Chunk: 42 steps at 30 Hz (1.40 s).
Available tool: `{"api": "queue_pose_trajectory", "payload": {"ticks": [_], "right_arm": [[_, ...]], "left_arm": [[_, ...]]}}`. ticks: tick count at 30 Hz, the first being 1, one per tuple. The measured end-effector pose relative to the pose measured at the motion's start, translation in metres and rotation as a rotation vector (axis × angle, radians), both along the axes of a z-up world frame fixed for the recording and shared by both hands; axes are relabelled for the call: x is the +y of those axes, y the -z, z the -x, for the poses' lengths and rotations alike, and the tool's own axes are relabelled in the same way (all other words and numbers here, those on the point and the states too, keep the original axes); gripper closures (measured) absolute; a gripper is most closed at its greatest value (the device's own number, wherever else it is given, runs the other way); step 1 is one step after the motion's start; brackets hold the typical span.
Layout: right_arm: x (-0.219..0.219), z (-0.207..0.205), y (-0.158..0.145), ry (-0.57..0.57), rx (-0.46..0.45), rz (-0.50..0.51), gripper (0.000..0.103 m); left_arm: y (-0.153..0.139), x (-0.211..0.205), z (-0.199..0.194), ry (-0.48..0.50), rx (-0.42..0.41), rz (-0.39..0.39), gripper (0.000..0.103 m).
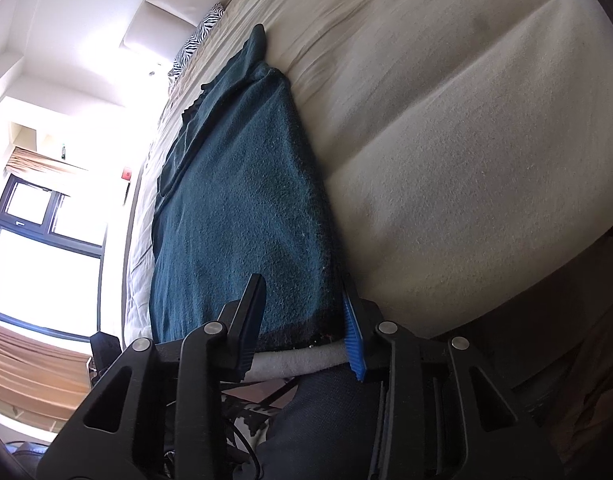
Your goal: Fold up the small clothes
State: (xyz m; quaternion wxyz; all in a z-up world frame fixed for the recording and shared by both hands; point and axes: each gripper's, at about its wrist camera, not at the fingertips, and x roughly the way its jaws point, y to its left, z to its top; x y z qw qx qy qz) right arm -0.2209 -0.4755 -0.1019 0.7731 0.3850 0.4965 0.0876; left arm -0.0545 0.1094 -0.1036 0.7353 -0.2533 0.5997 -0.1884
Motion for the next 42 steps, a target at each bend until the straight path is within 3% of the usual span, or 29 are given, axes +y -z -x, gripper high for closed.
{"api": "queue_pose_trajectory", "payload": {"ticks": [2,4,12,15,18,32,42], "right_arm": [[0.001,-0.001,-0.001,-0.003,0.001,0.002,0.068],[0.002,-0.001,-0.001,-0.009,0.004,0.008,0.072],[0.001,-0.001,-0.001,-0.004,0.008,0.004,0.081],[0.0,-0.001,0.0,0.0,0.01,0.012,0.094],[0.003,-0.001,-0.003,-0.006,0.004,0.039,0.096],[0.027,-0.021,-0.06,-0.023,-0.153,0.029,0.097],[0.034,-0.075,-0.093,0.013,-0.245,-0.022,0.097]], "left_arm": [[0.003,0.002,0.0,0.001,0.004,0.0,0.09],[0.004,0.002,0.0,0.005,0.004,0.001,0.093],[0.001,0.0,0.001,0.01,-0.014,-0.002,0.096],[-0.002,-0.001,0.002,0.014,-0.028,0.003,0.097],[-0.01,0.001,0.001,0.021,-0.049,0.026,0.097],[-0.062,0.028,-0.026,-0.087,-0.175,0.279,0.097],[-0.086,0.04,-0.079,-0.154,-0.224,0.355,0.097]]}}
